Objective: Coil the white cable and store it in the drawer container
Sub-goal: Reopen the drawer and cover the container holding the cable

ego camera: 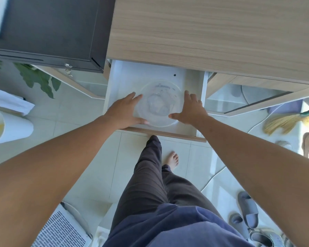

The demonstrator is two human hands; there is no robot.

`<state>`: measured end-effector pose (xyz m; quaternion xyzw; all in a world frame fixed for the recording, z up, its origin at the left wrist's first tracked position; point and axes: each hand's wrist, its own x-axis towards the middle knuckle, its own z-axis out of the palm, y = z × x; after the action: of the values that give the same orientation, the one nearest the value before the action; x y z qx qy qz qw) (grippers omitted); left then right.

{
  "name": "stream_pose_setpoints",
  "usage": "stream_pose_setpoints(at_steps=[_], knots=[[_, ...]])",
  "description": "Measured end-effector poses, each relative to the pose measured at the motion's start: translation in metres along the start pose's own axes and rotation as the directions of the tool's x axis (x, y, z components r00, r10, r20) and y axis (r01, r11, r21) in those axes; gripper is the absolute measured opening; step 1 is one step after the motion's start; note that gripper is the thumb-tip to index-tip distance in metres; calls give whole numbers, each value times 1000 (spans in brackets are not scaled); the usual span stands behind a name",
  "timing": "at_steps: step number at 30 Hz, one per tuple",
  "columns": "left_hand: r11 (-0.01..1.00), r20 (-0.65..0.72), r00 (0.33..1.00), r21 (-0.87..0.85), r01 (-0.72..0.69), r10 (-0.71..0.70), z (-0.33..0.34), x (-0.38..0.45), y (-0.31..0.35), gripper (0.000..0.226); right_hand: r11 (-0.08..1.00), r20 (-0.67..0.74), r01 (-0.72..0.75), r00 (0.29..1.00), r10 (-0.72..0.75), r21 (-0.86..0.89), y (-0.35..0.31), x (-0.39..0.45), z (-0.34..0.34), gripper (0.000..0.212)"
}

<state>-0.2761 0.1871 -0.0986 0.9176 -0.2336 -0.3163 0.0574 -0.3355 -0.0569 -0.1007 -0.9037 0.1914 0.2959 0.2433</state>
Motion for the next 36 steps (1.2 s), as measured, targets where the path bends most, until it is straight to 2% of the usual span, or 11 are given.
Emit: stream_pose_setpoints(at_steps=[2,5,7,9,11,15,23,30,36], knots=[[999,17,999,10,-33,33,0,-11,0,131,991,-19,107,994,-109,-80,2,-17,4,119],[961,84,986,226,-160,145,5,-23,-4,142,881,101,321,947,-305,-347,8,-40,15,132],[923,57,986,347,-168,158,9,-23,-6,136,805,122,360,931,-345,-472,13,-47,23,130],[896,-20,986,421,-144,168,8,-19,-5,132,788,43,334,930,-366,-516,16,-47,27,122],[875,-59,980,464,-142,191,3,-14,-2,133,782,-23,306,926,-378,-543,15,-43,24,121],[894,-129,982,443,-69,140,-12,1,-3,139,770,-97,259,919,-383,-584,10,-27,9,122],[892,-220,970,451,6,104,-56,49,10,138,765,-201,195,899,-390,-614,-9,19,-36,107],[900,-213,973,436,17,85,-94,94,17,114,787,-222,194,896,-386,-586,-16,57,-63,89],[904,-250,957,427,-29,149,-107,120,16,94,795,-245,225,873,-421,-563,-15,80,-80,77]])
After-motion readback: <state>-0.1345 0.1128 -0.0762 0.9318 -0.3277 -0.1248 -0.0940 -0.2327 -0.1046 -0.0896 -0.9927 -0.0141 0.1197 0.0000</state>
